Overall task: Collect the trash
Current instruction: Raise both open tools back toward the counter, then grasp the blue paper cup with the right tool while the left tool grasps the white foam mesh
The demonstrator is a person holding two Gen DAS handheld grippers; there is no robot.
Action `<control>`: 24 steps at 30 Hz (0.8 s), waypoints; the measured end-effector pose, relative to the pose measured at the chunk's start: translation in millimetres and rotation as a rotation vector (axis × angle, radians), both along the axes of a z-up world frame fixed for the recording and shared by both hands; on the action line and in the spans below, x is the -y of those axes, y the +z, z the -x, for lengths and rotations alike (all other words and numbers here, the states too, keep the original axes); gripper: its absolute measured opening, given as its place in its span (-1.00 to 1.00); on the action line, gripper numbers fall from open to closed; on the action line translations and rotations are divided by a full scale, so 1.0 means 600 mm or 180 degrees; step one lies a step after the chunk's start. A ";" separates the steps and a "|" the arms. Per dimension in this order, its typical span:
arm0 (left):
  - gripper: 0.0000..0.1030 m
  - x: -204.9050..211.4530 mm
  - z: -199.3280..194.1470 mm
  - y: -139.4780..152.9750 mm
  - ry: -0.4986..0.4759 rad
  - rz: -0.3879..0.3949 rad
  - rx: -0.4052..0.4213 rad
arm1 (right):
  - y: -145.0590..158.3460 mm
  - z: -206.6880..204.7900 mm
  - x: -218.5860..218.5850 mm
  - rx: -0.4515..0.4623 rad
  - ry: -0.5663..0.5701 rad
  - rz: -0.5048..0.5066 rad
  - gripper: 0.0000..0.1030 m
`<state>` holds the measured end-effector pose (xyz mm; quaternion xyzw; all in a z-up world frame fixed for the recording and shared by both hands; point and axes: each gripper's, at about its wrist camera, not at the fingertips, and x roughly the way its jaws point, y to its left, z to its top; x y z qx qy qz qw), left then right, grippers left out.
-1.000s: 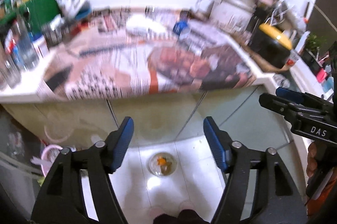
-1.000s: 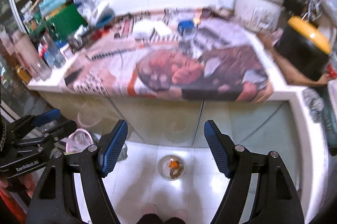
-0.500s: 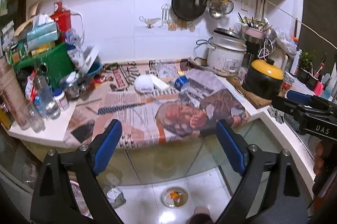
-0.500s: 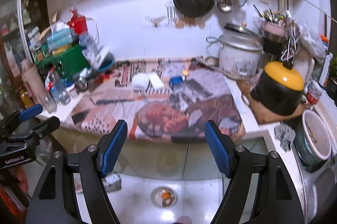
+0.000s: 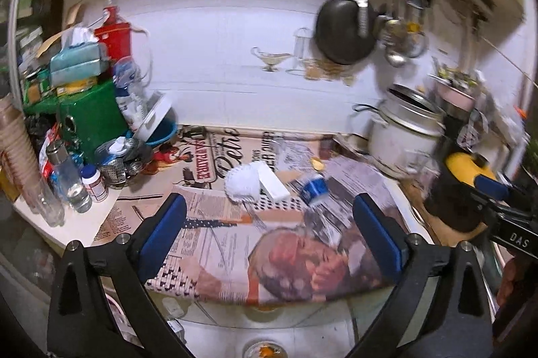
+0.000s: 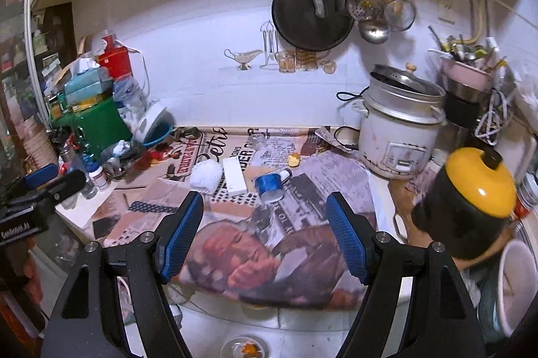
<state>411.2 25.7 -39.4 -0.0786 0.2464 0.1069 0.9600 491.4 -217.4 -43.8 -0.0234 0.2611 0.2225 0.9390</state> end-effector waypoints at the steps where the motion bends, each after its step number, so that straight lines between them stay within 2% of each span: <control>1: 0.93 -0.003 -0.014 -0.004 0.0065 0.0023 0.0002 | -0.004 -0.017 0.003 -0.0032 0.0026 0.0013 0.41; 5: 0.94 -0.021 -0.057 -0.028 0.0263 0.0097 -0.0097 | -0.029 -0.084 0.002 -0.0202 0.0036 0.0072 0.41; 10: 0.94 -0.061 -0.124 -0.056 0.0338 0.0078 -0.0356 | -0.067 -0.155 -0.014 -0.0566 0.0111 -0.0016 0.41; 15: 0.94 -0.119 -0.200 -0.091 0.0324 0.0229 -0.0442 | -0.105 -0.219 -0.057 -0.0776 0.0004 0.0031 0.41; 19: 0.89 -0.167 -0.277 -0.128 0.0167 0.0212 -0.0614 | -0.138 -0.263 -0.106 -0.0889 -0.0156 0.0043 0.41; 23: 0.65 -0.205 -0.357 -0.178 -0.0049 0.0192 -0.0890 | -0.172 -0.314 -0.147 -0.1101 -0.0209 -0.0008 0.41; 24: 0.64 -0.213 -0.378 -0.193 -0.0100 0.0202 -0.0974 | -0.182 -0.328 -0.158 -0.1160 -0.0196 0.0001 0.40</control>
